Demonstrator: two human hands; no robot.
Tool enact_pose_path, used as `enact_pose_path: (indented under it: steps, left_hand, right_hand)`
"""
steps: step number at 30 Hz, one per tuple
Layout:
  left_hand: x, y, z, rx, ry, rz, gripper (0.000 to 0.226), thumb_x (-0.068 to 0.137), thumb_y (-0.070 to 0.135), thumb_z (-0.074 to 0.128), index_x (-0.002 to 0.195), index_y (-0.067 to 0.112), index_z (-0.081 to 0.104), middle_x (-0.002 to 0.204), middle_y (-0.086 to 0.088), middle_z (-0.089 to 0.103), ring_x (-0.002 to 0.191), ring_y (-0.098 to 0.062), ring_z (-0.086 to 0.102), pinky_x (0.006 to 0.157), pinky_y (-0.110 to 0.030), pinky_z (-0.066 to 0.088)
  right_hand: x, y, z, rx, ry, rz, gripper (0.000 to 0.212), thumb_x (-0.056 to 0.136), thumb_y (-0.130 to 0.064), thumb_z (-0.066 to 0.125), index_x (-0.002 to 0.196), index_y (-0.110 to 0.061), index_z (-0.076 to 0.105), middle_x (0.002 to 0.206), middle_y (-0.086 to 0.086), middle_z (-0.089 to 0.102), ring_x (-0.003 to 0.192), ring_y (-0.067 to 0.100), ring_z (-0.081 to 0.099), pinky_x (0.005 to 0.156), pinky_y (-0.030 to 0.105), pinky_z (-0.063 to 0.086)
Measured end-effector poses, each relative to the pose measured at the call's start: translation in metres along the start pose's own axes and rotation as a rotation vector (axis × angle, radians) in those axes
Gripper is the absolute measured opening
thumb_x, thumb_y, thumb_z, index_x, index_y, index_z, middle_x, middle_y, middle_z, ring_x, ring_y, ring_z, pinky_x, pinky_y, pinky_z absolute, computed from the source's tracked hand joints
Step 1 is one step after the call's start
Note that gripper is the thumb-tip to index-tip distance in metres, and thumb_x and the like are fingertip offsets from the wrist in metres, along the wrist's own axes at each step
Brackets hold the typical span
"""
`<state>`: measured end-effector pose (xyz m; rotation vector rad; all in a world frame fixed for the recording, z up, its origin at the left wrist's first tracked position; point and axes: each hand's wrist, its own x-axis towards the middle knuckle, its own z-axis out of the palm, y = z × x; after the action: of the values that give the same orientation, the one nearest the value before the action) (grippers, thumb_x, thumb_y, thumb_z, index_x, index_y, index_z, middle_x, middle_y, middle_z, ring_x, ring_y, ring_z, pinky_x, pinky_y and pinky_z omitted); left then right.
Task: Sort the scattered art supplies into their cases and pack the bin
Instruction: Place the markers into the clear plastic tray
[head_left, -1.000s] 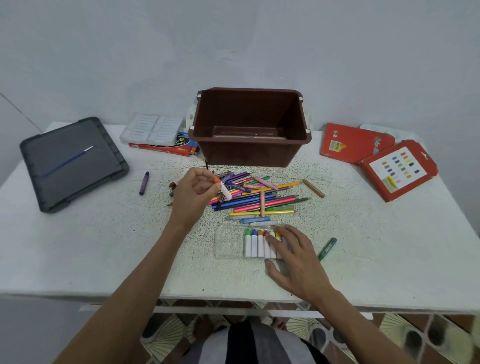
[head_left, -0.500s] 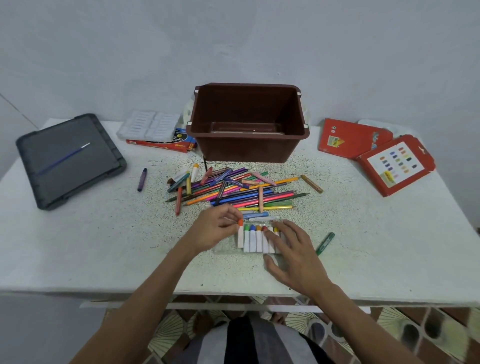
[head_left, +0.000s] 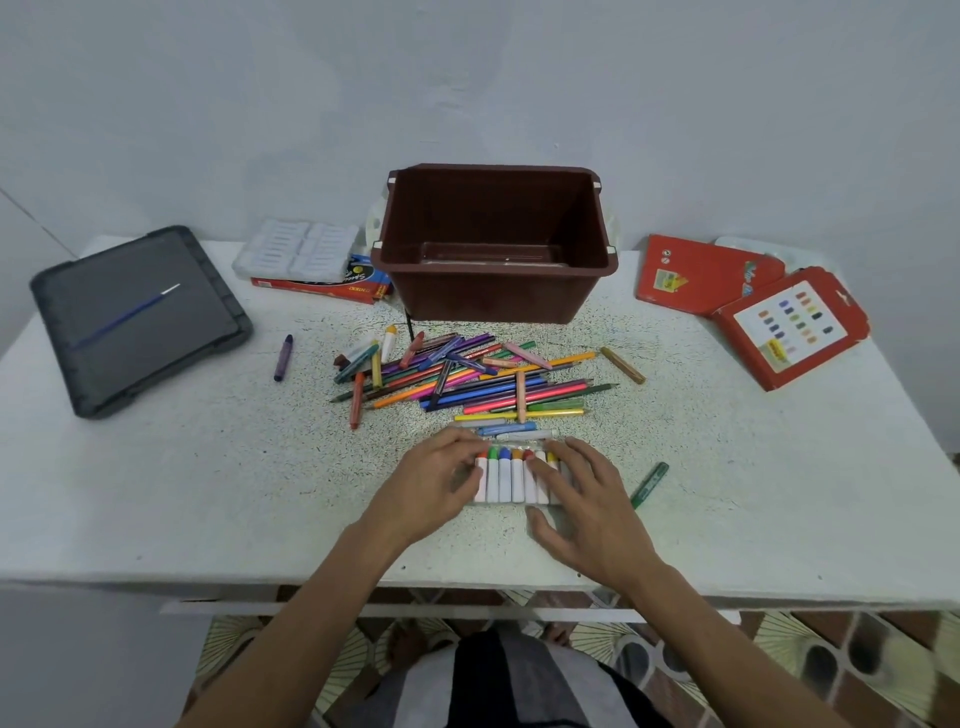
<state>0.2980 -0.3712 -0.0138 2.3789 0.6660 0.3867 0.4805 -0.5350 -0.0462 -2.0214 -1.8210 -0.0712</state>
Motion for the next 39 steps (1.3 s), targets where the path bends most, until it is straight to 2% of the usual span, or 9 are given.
enact_pose_path:
  steps: [2, 6, 11, 17, 29, 33, 36, 39]
  left_hand:
    - [-0.003, -0.002, 0.001, 0.064, 0.015, 0.034, 0.034, 0.094, 0.022, 0.062, 0.127, 0.015, 0.065, 0.125, 0.004, 0.060, 0.112, -0.008, 0.056, 0.100, -0.027, 0.045]
    - [-0.007, -0.004, 0.001, 0.083, 0.011, 0.069, 0.036, 0.093, 0.023, 0.062, 0.128, 0.014, 0.064, 0.124, 0.005, 0.059, 0.113, -0.005, 0.054, 0.101, -0.018, 0.040]
    - [-0.011, -0.006, 0.003, 0.131, 0.001, 0.107, 0.046, 0.095, 0.036, 0.047, 0.131, 0.012, 0.062, 0.129, 0.004, 0.057, 0.118, -0.008, 0.054, 0.102, -0.028, 0.047]
    - [-0.017, -0.009, 0.009, 0.155, 0.022, 0.150, 0.045, 0.091, 0.036, 0.053, 0.130, 0.015, 0.059, 0.132, 0.004, 0.056, 0.122, -0.008, 0.050, 0.105, -0.028, 0.041]
    - [-0.016, -0.017, 0.014, 0.187, 0.070, 0.203, 0.042, 0.091, 0.036, 0.057, 0.126, 0.013, 0.063, 0.125, 0.003, 0.059, 0.115, -0.010, 0.054, 0.101, -0.027, 0.042]
    - [-0.012, -0.020, 0.012, 0.183, 0.173, 0.187, 0.037, 0.092, 0.034, 0.055, 0.121, 0.012, 0.064, 0.117, 0.001, 0.063, 0.109, -0.011, 0.056, 0.098, -0.027, 0.044]
    - [0.001, -0.024, 0.000, 0.179, 0.257, 0.084, 0.037, 0.093, 0.034, 0.049, 0.117, 0.012, 0.065, 0.111, -0.002, 0.065, 0.104, -0.013, 0.057, 0.094, -0.030, 0.045]
    - [0.021, -0.034, -0.017, 0.254, 0.336, 0.061, 0.024, 0.090, 0.019, 0.057, 0.108, 0.009, 0.068, 0.101, -0.005, 0.068, 0.093, -0.015, 0.061, 0.087, -0.030, 0.047]
  right_hand:
    - [-0.001, 0.000, 0.000, 0.004, -0.002, 0.002, 0.054, 0.090, -0.045, 0.060, 0.136, -0.016, 0.056, 0.141, 0.008, 0.051, 0.135, 0.032, 0.041, 0.108, 0.048, 0.038]
    - [-0.001, 0.000, 0.000, 0.007, -0.009, 0.004, 0.054, 0.091, -0.045, 0.060, 0.137, -0.016, 0.056, 0.142, 0.008, 0.051, 0.136, 0.032, 0.040, 0.107, 0.049, 0.039]
    - [0.000, 0.000, 0.000, 0.004, -0.006, -0.001, 0.054, 0.090, -0.044, 0.059, 0.136, -0.016, 0.056, 0.141, 0.008, 0.051, 0.135, 0.032, 0.041, 0.107, 0.049, 0.038]
    - [0.000, 0.001, 0.001, 0.003, -0.008, -0.002, 0.054, 0.091, -0.045, 0.058, 0.137, -0.016, 0.055, 0.142, 0.008, 0.050, 0.135, 0.032, 0.041, 0.107, 0.049, 0.039]
    - [-0.001, 0.000, 0.001, 0.003, -0.012, 0.007, 0.054, 0.092, -0.046, 0.055, 0.137, -0.016, 0.055, 0.142, 0.008, 0.050, 0.136, 0.033, 0.040, 0.108, 0.049, 0.038]
    - [0.000, 0.000, 0.000, 0.001, -0.021, 0.010, 0.053, 0.091, -0.046, 0.056, 0.136, -0.016, 0.056, 0.142, 0.008, 0.050, 0.136, 0.032, 0.040, 0.107, 0.049, 0.039]
    - [0.001, 0.000, 0.000, -0.008, -0.028, 0.006, 0.052, 0.092, -0.045, 0.056, 0.135, -0.016, 0.057, 0.142, 0.008, 0.050, 0.136, 0.032, 0.040, 0.107, 0.050, 0.039]
    - [0.000, 0.000, 0.000, -0.007, -0.025, 0.007, 0.053, 0.091, -0.046, 0.058, 0.134, -0.016, 0.057, 0.142, 0.008, 0.050, 0.135, 0.032, 0.040, 0.106, 0.050, 0.039]
